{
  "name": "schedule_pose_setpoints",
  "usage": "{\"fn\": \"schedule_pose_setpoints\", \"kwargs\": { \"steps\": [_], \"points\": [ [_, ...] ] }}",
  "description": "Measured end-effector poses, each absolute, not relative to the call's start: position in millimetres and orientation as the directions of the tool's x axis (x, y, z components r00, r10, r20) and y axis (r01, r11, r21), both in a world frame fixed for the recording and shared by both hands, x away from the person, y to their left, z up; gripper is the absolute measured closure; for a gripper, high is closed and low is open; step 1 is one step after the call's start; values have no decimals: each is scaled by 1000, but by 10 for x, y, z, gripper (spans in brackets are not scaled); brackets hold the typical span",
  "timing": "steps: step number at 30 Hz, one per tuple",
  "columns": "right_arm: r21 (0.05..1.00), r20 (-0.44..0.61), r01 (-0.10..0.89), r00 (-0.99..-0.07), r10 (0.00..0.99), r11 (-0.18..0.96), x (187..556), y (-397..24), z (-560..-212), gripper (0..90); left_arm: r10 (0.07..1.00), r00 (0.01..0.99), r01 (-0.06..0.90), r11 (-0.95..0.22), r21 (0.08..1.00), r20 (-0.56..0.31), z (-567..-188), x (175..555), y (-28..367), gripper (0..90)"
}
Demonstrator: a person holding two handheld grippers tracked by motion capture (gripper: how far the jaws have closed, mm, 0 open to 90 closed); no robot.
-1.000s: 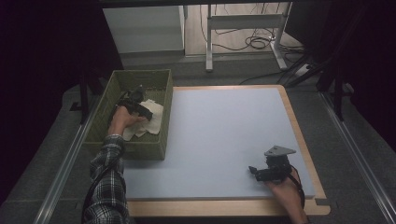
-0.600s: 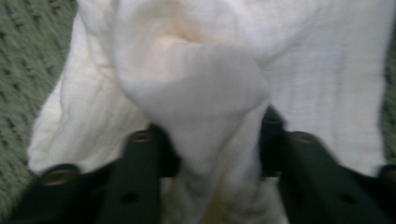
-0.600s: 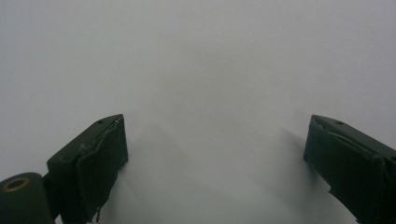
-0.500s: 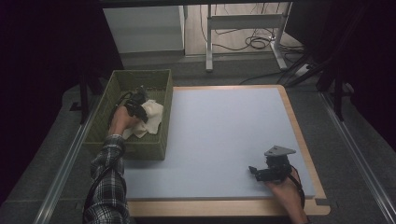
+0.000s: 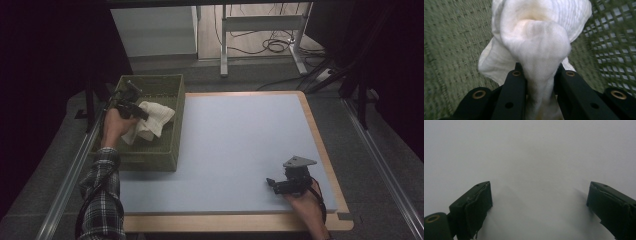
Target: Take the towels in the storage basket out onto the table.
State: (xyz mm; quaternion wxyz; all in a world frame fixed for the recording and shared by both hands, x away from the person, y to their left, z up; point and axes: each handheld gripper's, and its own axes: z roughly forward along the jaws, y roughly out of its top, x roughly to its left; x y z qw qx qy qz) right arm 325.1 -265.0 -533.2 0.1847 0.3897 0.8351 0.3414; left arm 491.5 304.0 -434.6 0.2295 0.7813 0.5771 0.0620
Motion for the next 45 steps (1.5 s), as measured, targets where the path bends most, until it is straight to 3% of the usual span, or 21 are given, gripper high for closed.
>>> {"fn": "schedule_pose_setpoints", "kwargs": {
  "steps": [21, 45],
  "points": [
    [714, -45, 523, -628, 777, 465, 3250, -2650, -5332, 63, 928, 348, 810, -228, 541, -129, -3566, 4472, 3171, 801],
    [713, -42, 527, -627, 778, 462, 3247, -2649, -5331, 63, 894, 437, 728, -283, 624, -104, -2647, 4100, 2926, 798]
  ]
}}
